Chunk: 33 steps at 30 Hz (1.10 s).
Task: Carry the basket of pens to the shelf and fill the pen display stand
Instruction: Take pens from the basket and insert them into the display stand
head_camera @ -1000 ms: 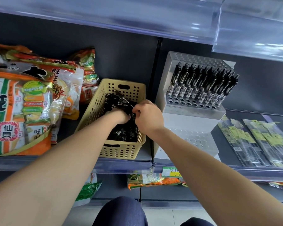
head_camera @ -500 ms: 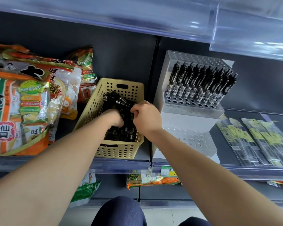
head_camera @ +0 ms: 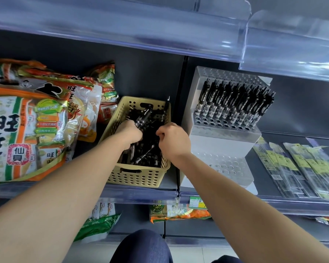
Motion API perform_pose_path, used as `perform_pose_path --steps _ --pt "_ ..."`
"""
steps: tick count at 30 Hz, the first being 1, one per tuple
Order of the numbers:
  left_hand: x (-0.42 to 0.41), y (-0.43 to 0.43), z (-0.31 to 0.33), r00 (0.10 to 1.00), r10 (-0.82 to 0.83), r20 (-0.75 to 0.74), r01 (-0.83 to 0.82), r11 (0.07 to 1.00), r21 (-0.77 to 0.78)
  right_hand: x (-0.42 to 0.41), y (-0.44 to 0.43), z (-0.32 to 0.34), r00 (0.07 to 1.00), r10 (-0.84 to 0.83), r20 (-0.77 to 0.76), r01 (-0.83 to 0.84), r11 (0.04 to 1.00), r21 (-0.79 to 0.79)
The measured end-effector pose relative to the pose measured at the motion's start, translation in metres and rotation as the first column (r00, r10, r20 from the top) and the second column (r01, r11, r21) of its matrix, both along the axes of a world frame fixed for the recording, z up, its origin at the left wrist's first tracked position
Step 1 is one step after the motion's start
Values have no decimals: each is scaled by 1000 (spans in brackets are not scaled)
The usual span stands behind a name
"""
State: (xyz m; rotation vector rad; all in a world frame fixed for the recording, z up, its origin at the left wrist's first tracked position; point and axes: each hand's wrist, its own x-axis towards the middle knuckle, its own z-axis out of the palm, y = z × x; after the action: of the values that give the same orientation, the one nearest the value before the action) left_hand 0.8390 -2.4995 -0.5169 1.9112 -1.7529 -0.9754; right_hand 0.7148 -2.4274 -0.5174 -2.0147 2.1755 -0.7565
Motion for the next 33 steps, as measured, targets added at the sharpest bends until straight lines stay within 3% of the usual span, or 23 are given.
perform_pose_path --steps 4,9,11,13,15,17,19,20,21,27,30,33 --pt "5 1 15 972 8 -236 -10 1000 -10 -1 1 4 1000 18 -22 -17 1000 21" --pt "9 7 25 917 -21 -399 -4 998 -61 -1 4 6 998 -12 -70 8 999 -48" --pt "12 10 28 886 -37 -463 8 998 -64 3 2 8 999 -41 13 42 995 -87" --pt "14 14 33 861 -59 -505 25 997 -75 7 1 19 971 -58 234 81 992 -93" --pt "16 13 34 849 -77 -523 46 996 -72 12 2 38 852 -33 523 85 993 -77" --pt "16 17 37 815 -118 -567 95 993 -69 14 1 56 614 -18 789 72 997 -33" --pt "15 19 38 805 -173 -567 150 985 -88 14 -3 67 362 -25 932 41 999 11" --pt "14 21 39 808 -203 -553 175 979 -105 14 -7 70 268 -12 963 26 1000 5" --pt "14 22 39 810 -238 -536 198 971 -132 14 -11 72 229 3 973 23 1000 -9" --pt "12 23 43 798 -320 -511 255 947 -196 13 -14 80 242 44 969 16 999 -49" --pt "11 25 47 761 -323 -563 244 946 -212 16 -13 76 341 49 939 3 999 -53" --pt "8 26 51 697 -285 -658 207 958 -196 14 -9 66 331 53 942 -114 993 -16"
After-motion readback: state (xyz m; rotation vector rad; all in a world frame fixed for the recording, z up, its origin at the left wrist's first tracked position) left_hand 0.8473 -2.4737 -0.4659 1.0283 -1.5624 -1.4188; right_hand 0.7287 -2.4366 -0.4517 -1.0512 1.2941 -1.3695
